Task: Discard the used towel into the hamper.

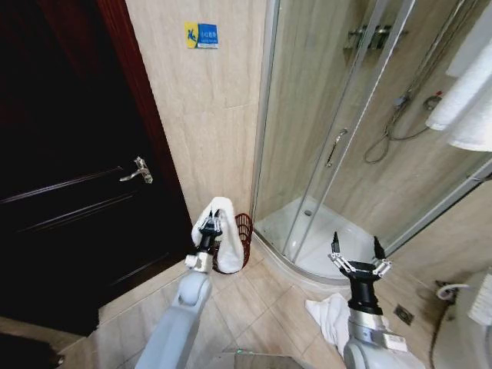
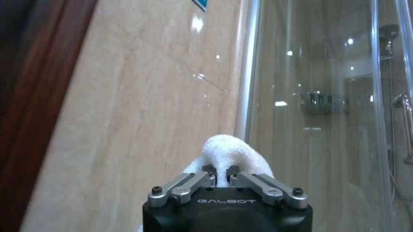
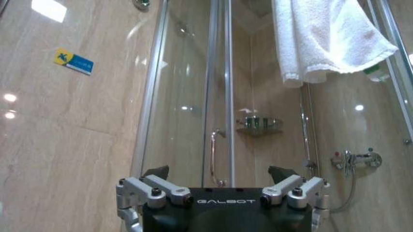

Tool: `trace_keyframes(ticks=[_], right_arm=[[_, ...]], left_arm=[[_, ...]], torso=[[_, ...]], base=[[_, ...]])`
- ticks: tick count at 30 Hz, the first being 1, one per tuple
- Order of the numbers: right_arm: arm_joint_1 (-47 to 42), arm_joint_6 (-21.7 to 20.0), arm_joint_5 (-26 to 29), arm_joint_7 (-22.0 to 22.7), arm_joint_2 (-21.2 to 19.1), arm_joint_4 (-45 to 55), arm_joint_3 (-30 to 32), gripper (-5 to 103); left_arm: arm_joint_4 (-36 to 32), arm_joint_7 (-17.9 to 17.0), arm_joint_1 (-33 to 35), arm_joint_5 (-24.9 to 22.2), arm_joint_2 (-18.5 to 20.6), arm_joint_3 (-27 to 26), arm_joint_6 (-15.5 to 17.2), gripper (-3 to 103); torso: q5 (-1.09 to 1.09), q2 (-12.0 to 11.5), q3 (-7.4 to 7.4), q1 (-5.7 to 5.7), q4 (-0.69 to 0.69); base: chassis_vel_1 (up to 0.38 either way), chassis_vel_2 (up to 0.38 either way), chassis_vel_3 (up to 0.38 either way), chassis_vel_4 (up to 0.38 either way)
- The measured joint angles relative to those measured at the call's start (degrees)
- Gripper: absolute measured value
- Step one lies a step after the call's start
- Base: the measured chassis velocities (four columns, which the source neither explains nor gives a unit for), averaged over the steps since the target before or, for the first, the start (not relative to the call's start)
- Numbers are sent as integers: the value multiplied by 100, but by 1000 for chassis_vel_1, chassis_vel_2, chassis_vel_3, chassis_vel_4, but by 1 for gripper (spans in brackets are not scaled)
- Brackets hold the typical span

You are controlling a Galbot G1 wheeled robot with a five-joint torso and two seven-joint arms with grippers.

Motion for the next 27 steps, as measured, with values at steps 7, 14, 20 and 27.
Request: trace_keyframes(ticks=[7,14,20,27], right_arm=[[-51,51,-100,83,123,18,44,100],[-41,133,-672,314,125,-29,186,100],[-93,194,-571,164,135,31,155,100],[-120,203,-437,115,133,70,195,100]], left_arm=[[711,-121,-920,-168,189,303,91,7],[1418,-557,-1496,-124,168,433,84,7],[1978,-654,-1942,-148,104,627,9,7],[2216,-526,-2159,-327,108,926,38,7]], torso=[[-1,0,0,0,0],[0,0,0,0,0],[0,0,0,0,0],[0,0,-1,-2,0]], base=[[0,0,0,0],[0,0,0,0],[0,0,0,0],[0,0,0,0]])
